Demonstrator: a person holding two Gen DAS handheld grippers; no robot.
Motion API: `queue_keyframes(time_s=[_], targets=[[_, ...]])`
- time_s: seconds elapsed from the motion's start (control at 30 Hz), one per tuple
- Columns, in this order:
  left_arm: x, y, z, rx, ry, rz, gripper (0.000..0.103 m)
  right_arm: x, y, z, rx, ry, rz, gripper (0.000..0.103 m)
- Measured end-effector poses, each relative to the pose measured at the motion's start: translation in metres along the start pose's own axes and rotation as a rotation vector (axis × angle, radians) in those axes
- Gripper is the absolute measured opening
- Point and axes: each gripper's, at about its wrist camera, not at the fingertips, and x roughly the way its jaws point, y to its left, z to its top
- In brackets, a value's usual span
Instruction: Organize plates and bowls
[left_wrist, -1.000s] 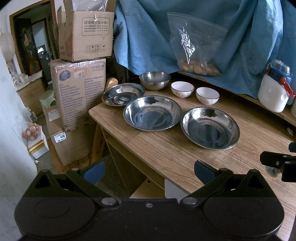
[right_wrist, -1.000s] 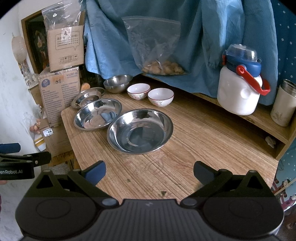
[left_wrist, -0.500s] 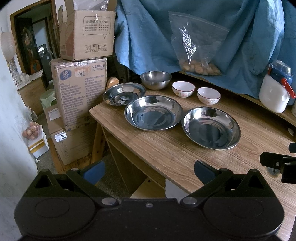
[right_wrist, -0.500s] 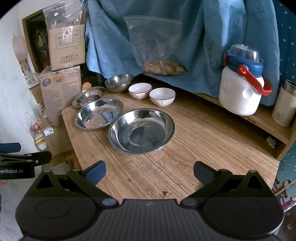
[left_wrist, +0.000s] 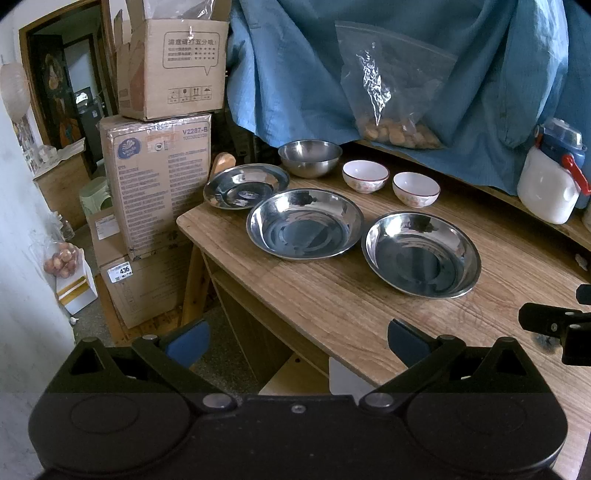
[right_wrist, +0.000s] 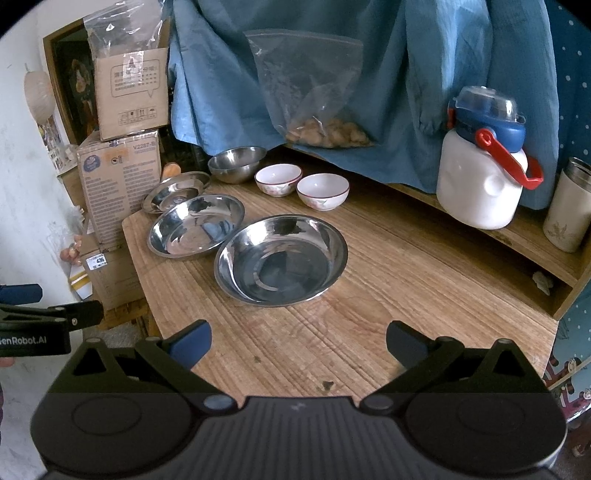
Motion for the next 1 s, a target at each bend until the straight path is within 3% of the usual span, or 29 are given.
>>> queue_keyframes(time_s=[0.47, 1.0], targets=[[0.007, -0.011, 0.002, -0.01, 0.023, 0.024, 0.102, 0.008, -0.005, 0.0, -0.015, 0.016, 0.023, 0.103], [0.027, -0.02, 0.014, -0.092, 0.057, 0.121, 0.102, 0.019, -0.019, 0.012, -0.12, 0.008, 0.098, 0.103]])
